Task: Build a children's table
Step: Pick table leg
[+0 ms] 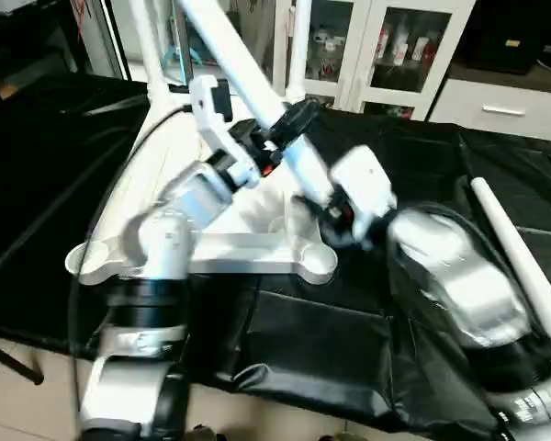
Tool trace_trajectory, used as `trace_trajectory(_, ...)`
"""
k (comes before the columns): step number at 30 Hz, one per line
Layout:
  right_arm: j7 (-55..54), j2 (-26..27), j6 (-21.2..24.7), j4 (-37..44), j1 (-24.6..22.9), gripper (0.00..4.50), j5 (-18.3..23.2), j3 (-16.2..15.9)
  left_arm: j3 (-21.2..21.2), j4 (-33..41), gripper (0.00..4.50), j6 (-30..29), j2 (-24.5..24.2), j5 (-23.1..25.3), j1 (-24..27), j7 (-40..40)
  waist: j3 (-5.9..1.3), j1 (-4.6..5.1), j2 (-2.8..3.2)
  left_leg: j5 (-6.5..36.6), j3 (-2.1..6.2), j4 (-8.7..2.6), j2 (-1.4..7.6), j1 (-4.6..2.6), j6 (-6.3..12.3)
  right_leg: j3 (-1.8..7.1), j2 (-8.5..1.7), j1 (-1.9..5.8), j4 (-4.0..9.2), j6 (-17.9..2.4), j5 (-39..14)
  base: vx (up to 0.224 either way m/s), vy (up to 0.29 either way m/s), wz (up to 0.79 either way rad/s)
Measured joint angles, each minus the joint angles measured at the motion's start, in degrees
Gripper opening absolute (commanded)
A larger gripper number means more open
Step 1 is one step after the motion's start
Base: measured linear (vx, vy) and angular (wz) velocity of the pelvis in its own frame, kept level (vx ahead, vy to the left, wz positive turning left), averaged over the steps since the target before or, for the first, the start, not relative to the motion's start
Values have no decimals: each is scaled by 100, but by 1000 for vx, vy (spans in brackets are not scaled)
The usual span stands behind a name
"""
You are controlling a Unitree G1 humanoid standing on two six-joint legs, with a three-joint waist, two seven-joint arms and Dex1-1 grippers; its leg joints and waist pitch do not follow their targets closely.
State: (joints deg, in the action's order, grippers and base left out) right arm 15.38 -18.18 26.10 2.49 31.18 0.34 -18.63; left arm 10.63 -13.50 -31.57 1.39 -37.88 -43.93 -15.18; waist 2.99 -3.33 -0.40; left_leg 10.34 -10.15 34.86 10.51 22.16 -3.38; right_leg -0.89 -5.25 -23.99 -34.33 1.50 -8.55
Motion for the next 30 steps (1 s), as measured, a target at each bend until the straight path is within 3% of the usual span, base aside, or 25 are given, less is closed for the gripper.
trace_trajectory(1,-84,46,-41,-61,2,188,-97,-12,21,-45,300,20,46,18,-37,113,0,-1,0,0,0,0,0,2,0,0,0,0,2,0,0,0,0,0)
trace_trajectory(5,-380,122,-210,-307,21,188,-497,-190,85,-156,290,47,153,40,-79,383,0,0,0,2,0,-6,-1,11,2,-2,0,-3,18,0,0,0,0,0)
trace_trajectory(6,-391,126,-250,-331,21,188,-536,-211,97,-156,290,47,153,37,-79,414,0,0,0,2,0,-7,-1,12,2,-3,1,-4,19,0,0,0,0,0)
trace_trajectory(7,-396,133,-271,-339,21,188,-571,-216,108,-156,259,47,155,31,-79,420,0,0,0,3,0,-8,-1,12,3,-3,1,-4,20,0,0,0,0,0)
trace_trajectory(11,-449,192,-414,-454,22,188,-732,-229,152,-150,251,46,195,-21,-79,425,0,1,0,2,0,-7,0,11,3,-3,1,-3,19,-1,1,0,0,0)
trace_trajectory(13,-484,238,-452,-485,22,188,-779,-229,183,-150,219,46,196,-40,-80,431,0,5,0,2,0,-7,0,10,3,-3,1,-3,19,-1,1,0,0,0)
trace_trajectory(19,-513,281,-567,-547,22,188,-898,-212,215,-150,187,46,212,-131,-97,431,0,6,0,2,0,-7,-1,11,3,-3,1,-2,19,-2,1,0,0,0)
trace_trajectory(23,-513,307,-648,-590,25,188,-925,-177,222,-150,185,45,205,-169,-111,431,0,11,0,2,0,-7,0,10,3,-3,1,-2,19,-2,1,0,0,0)
trace_trajectory(26,-475,398,-725,-632,25,258,-833,-85,209,-150,185,46,147,-166,-126,395,0,16,0,2,0,-7,0,10,3,-2,1,-2,18,-2,2,0,0,0)
trace_trajectory(30,26,526,-1050,-441,24,279,-226,144,242,-155,185,65,-188,-39,-127,218,1,59,2,2,0,-9,4,5,3,-3,5,-1,17,-2,2,0,0,0)
